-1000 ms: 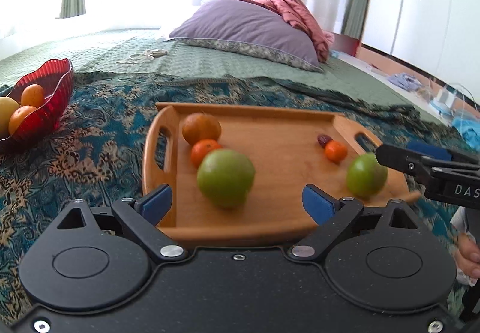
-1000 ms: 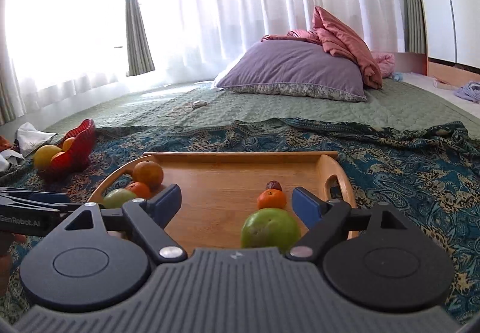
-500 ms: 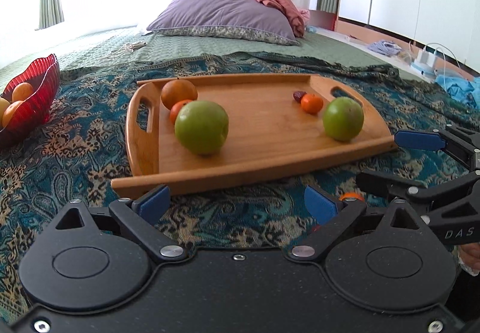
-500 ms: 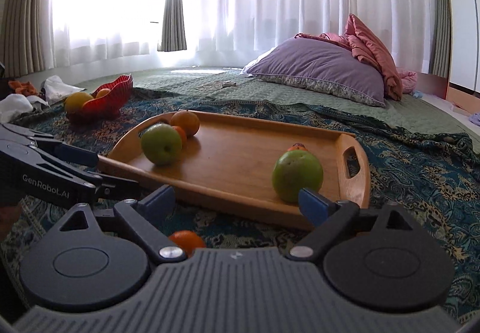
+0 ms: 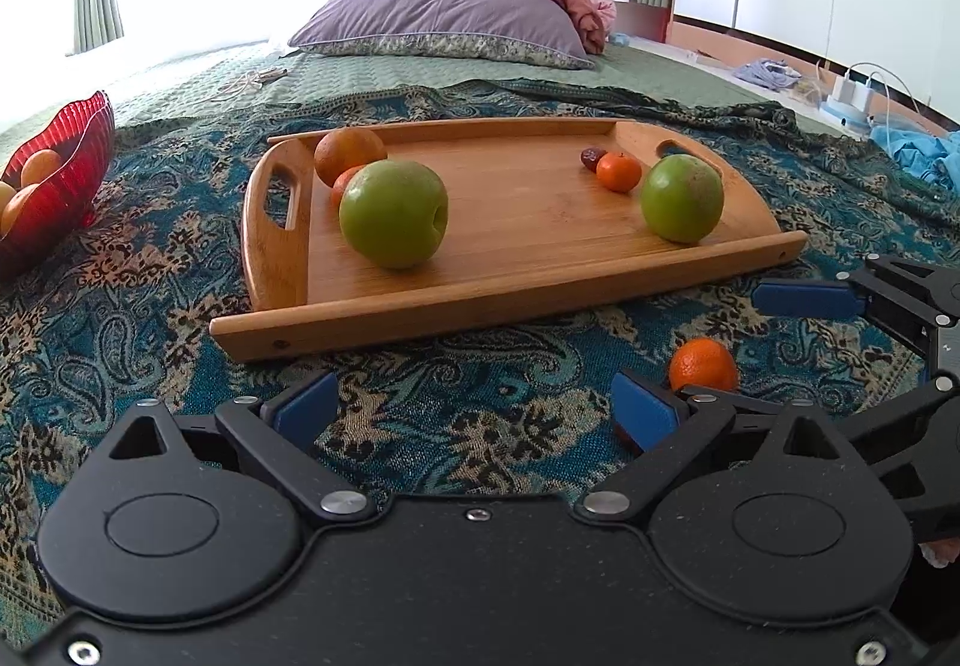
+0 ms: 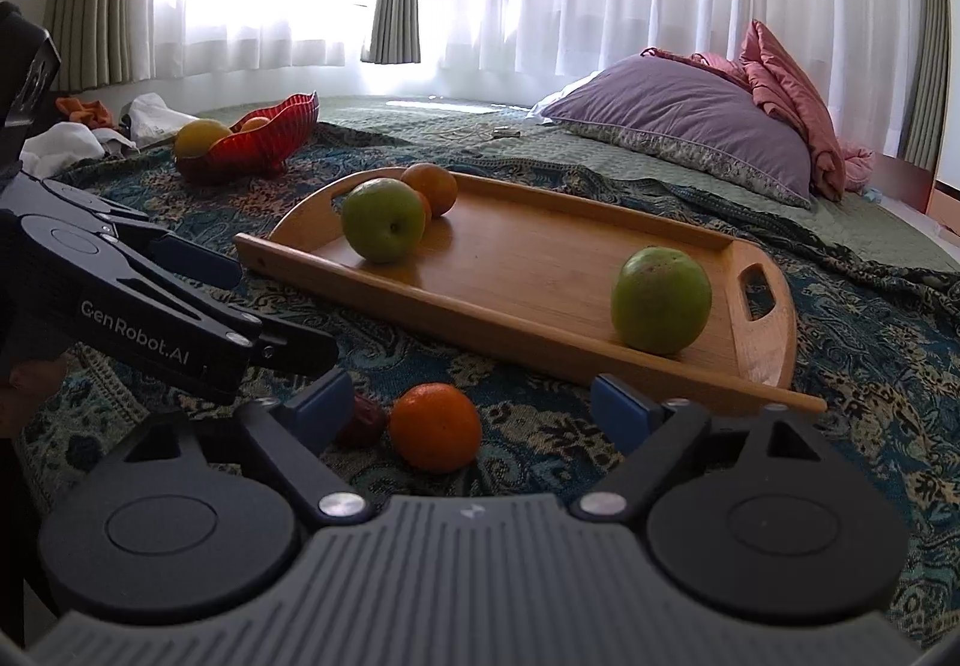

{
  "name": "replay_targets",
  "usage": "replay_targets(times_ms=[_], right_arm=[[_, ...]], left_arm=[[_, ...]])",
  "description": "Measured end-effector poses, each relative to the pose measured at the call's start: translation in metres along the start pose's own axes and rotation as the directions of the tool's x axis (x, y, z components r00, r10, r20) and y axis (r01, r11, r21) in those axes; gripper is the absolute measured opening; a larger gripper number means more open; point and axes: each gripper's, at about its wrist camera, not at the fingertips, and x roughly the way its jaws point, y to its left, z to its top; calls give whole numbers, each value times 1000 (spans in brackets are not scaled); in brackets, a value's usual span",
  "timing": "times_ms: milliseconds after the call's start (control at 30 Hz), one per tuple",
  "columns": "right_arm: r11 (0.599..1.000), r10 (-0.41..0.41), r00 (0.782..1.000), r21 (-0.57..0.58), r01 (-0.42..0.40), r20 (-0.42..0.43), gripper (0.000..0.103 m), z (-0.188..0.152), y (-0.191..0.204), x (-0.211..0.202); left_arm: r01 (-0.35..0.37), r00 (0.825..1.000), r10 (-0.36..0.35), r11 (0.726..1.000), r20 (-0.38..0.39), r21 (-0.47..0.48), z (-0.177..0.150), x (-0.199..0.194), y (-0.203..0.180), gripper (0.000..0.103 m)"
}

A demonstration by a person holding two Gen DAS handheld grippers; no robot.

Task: Organize fruits
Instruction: 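Withdraw both tools from the tray toward the remaining fruit, then grasp a tangerine with the right tool while the left tool grasps a red date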

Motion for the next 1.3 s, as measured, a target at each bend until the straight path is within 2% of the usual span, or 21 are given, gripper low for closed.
replay_targets(times_ms=[100,333,367,433,533,733,933,1100,1267,1300], right_arm=[[1000,5,1000,-14,-5,-13,78,-3,4,2],[999,42,999,30,-42,-15,62,-6,-3,-2],[999,42,999,34,-42,-16,55,-7,-4,-3],[998,53,998,38,-52,-24,51,-9,-4,-3],[997,69,997,38,-68,-45,39,-13,-1,-1],[998,40,999,50,-40,-16,38,-17,2,-6],[997,-34,999,75,33,16,38,-17,-9,-18],[991,-95,995,93,92,19,38,-22,-20,-27],[988,-120,992,98,117,25,38,-25,-23,-32],[988,-124,992,98,121,28,39,-25,-23,-32]], left_arm=[[3,1000,-3,1000,-5,-4,-2,1,1,98],[13,1000,-13,1000,-17,-3,-5,1,1,98],[15,1000,-15,1000,-16,-3,-5,1,0,98],[18,1000,-19,1000,-17,-3,-5,1,-1,98],[23,1000,-23,1000,-18,-2,-5,0,-3,98],[41,999,-41,999,-15,8,-4,0,-10,98],[73,997,-73,997,-11,-7,-6,1,-22,97],[78,997,-78,997,-1,28,-11,2,-43,82],[105,994,-105,994,6,16,-15,2,-57,57],[112,994,-112,994,10,10,-15,1,-59,56]])
